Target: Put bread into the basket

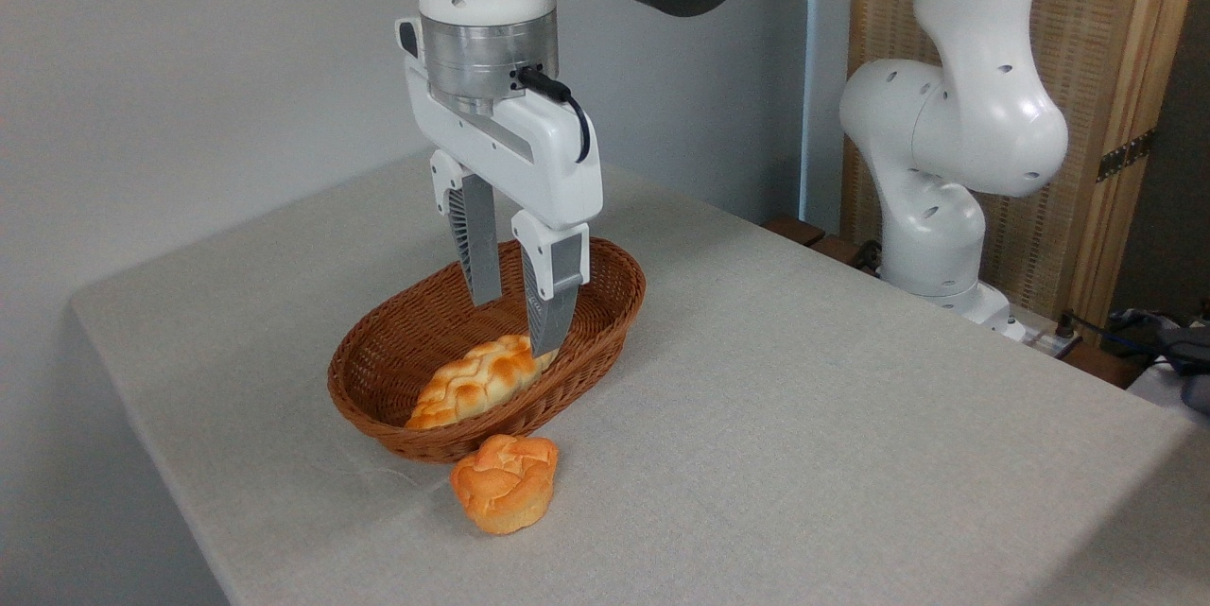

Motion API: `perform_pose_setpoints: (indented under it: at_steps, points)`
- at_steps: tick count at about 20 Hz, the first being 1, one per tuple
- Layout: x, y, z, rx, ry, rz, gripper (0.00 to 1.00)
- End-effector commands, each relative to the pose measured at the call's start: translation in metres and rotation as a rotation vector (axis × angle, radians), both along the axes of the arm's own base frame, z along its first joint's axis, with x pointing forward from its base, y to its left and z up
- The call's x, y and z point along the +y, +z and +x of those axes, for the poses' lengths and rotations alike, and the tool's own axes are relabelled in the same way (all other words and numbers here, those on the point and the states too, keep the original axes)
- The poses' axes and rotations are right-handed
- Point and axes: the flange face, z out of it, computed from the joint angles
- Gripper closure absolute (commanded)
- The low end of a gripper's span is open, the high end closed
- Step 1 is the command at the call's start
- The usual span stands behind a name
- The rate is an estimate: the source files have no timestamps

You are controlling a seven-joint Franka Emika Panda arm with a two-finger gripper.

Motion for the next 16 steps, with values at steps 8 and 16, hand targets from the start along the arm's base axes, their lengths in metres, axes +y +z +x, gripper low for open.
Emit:
perform_pose_setpoints:
  at_steps: [8, 16]
  points:
    - [0.0033, 0.0077, -0.0034, 0.007, 0.011, 0.008, 0.00]
    - [0.0093, 0.0085, -0.0029, -0.015, -0.093, 0.020, 0.00]
